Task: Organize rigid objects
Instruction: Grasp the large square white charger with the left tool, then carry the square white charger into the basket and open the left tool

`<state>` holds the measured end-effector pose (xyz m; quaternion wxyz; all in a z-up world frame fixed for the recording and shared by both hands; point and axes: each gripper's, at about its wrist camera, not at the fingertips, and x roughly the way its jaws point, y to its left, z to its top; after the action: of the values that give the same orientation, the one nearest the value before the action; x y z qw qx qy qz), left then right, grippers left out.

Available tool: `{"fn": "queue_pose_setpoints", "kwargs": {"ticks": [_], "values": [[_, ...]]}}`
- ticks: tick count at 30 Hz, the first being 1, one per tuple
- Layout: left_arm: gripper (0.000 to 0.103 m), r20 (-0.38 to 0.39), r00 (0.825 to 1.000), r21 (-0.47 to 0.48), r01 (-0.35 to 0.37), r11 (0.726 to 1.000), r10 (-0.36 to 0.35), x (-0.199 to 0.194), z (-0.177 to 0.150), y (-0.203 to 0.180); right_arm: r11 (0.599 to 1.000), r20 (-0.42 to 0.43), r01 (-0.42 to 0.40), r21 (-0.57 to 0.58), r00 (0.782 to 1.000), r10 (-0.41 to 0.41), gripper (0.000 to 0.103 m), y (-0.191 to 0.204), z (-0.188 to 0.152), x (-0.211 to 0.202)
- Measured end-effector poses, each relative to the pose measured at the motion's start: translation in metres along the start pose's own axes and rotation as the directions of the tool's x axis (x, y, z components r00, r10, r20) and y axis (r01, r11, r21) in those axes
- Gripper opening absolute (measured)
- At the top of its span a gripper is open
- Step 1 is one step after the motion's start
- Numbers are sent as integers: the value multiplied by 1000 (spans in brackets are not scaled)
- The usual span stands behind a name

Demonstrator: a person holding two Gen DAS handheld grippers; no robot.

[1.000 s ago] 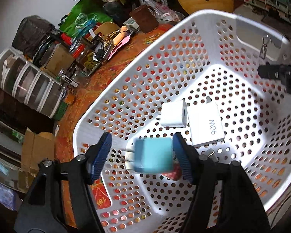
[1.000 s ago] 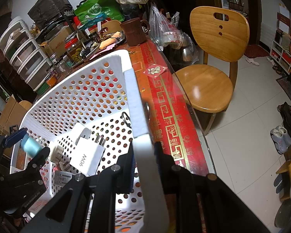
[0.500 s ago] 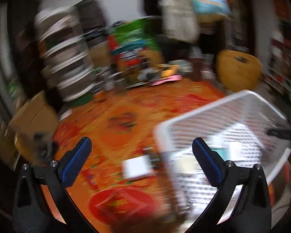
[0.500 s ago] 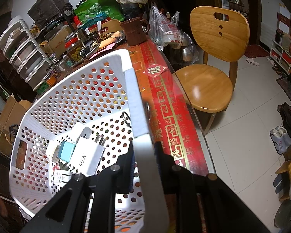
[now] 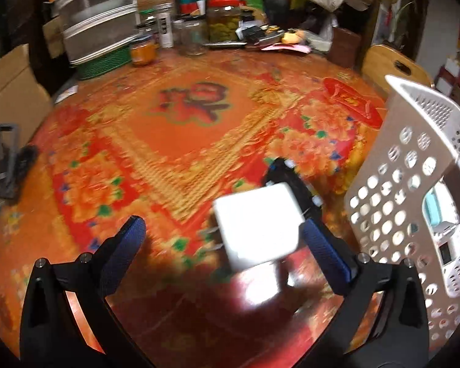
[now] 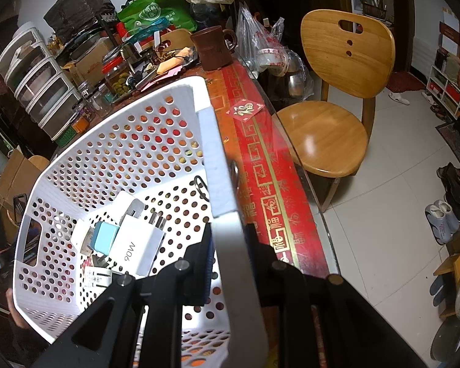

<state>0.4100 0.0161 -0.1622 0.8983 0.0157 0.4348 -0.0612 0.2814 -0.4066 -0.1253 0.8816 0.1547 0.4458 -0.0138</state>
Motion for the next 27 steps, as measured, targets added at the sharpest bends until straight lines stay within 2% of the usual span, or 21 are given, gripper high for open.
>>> {"fn": "queue_pose_setpoints", "kwargs": {"ticks": [3,7,12,15,16,24,27], "values": [[102,-10,1000,-2,-1,1000,1,14,1,-4,1000,0,7,-3,1000,-7,18,1,0,0],[102,-29,999,2,-46,999,46,24,1,-7,1000,1,17,-5,1000,-17,18,1,0,1],[96,-12,996,-28,-90,996,89,25,1,2,1000,5,23,-6,1000,-22,18,2,-1,0],[84,-20,995,-21,-94,995,94,28,2,2,1000,8,21,-5,1000,-21,18,2,-1,0],[72,-24,996,-16,-84,996,83,29,2,1,1000,8,22,-5,1000,-22,18,2,-1,0],[70,16,993,-51,-112,992,113,20,-1,8,999,0,33,-11,999,-33,18,3,0,0],[70,31,995,-72,-95,993,98,14,-1,12,999,0,32,-10,999,-32,18,3,-1,0]]}}
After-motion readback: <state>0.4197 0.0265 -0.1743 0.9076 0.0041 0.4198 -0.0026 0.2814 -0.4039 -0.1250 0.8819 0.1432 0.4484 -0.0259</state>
